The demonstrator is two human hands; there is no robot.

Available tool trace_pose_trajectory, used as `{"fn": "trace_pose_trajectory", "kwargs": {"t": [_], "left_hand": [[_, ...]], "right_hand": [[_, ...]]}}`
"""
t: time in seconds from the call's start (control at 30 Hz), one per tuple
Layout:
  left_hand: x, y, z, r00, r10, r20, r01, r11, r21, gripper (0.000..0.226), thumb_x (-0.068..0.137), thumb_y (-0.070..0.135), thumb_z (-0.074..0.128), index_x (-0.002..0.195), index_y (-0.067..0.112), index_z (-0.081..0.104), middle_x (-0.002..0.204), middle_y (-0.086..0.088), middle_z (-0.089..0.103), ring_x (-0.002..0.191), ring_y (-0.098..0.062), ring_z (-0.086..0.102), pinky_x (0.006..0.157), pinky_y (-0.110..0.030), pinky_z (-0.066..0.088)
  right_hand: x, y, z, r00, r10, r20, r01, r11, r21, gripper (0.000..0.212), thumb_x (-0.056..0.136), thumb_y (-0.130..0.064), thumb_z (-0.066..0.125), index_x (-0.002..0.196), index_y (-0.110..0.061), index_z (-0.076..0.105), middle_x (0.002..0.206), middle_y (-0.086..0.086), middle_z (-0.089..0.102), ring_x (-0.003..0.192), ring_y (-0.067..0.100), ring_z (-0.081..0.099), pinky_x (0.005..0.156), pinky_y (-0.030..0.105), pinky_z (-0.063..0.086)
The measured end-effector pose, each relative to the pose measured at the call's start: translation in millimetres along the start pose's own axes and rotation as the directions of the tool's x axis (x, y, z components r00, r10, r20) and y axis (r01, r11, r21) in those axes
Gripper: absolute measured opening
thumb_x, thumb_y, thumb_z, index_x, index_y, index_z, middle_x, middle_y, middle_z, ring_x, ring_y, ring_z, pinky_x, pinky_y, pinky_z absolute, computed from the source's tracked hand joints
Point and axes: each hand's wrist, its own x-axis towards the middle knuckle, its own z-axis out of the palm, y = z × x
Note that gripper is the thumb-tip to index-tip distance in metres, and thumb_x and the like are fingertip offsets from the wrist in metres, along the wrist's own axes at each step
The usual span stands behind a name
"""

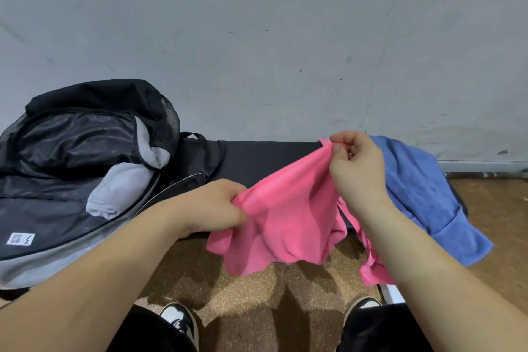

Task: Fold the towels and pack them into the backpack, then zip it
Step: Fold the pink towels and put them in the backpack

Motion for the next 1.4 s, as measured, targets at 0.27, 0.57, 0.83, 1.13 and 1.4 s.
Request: {"fn": "trace_pose_trajectory", "kwargs": {"t": [0.27, 0.57, 0.83, 1.13, 1.4], "left_hand": [[-12, 3, -6, 0.922, 0.265, -0.283, -0.323, 0.929, -0.181, 0.040, 0.081, 0.002, 0.082, 0.111, 0.024, 0.069, 0.093, -0.005, 0.078, 0.085, -0.025, 0.074, 0.074, -0.038, 0.059], [-16, 10, -3, 0.858, 0.369, -0.356, -0.442, 0.884, -0.149, 0.043, 0.083, 0.001, 0.075, 0.115, 0.027, 0.063, 0.092, 0.002, 0.077, 0.086, -0.019, 0.074, 0.079, -0.035, 0.059], [-11, -1, -8, 0.884, 0.371, -0.284, -0.409, 0.909, -0.086, 0.029, 0.086, 0.004, 0.071, 0.101, 0.029, 0.069, 0.091, 0.003, 0.074, 0.074, -0.023, 0.067, 0.068, -0.039, 0.056], [-11, 6, -8, 0.888, 0.289, -0.359, -0.412, 0.845, -0.340, 0.007, 0.093, 0.015, 0.077, 0.096, 0.011, 0.072, 0.093, -0.008, 0.077, 0.078, -0.015, 0.068, 0.075, -0.036, 0.056], [-13, 5, -14, 0.941, 0.211, -0.266, -0.322, 0.803, -0.502, 0.015, 0.086, -0.007, 0.078, 0.097, 0.003, 0.081, 0.097, -0.016, 0.080, 0.090, -0.022, 0.075, 0.091, -0.036, 0.060]], "right_hand": [[-13, -7, 8, 0.953, -0.066, 0.295, 0.084, 0.995, -0.050, 0.012, 0.091, -0.010, 0.069, 0.097, -0.020, 0.073, 0.096, -0.009, 0.073, 0.091, 0.004, 0.067, 0.082, 0.014, 0.049], [-37, -17, 22, 0.696, -0.126, 0.707, 0.214, 0.976, -0.036, 0.019, 0.096, -0.026, 0.074, 0.113, -0.017, 0.076, 0.097, 0.002, 0.079, 0.095, 0.014, 0.074, 0.089, 0.036, 0.059], [-24, -7, 15, 0.791, -0.077, 0.607, 0.120, 0.992, -0.029, 0.013, 0.100, -0.025, 0.067, 0.093, -0.016, 0.073, 0.092, 0.015, 0.074, 0.079, 0.010, 0.062, 0.077, 0.044, 0.056], [-24, -10, 12, 0.751, -0.299, 0.588, 0.327, 0.943, 0.062, 0.040, 0.082, -0.021, 0.088, 0.116, -0.029, 0.069, 0.095, -0.006, 0.071, 0.092, 0.013, 0.067, 0.086, 0.030, 0.055], [-35, -17, 20, 0.713, -0.425, 0.558, 0.458, 0.885, 0.089, 0.008, 0.095, -0.017, 0.075, 0.103, -0.018, 0.077, 0.092, -0.009, 0.075, 0.090, 0.013, 0.071, 0.081, 0.032, 0.056]]}}
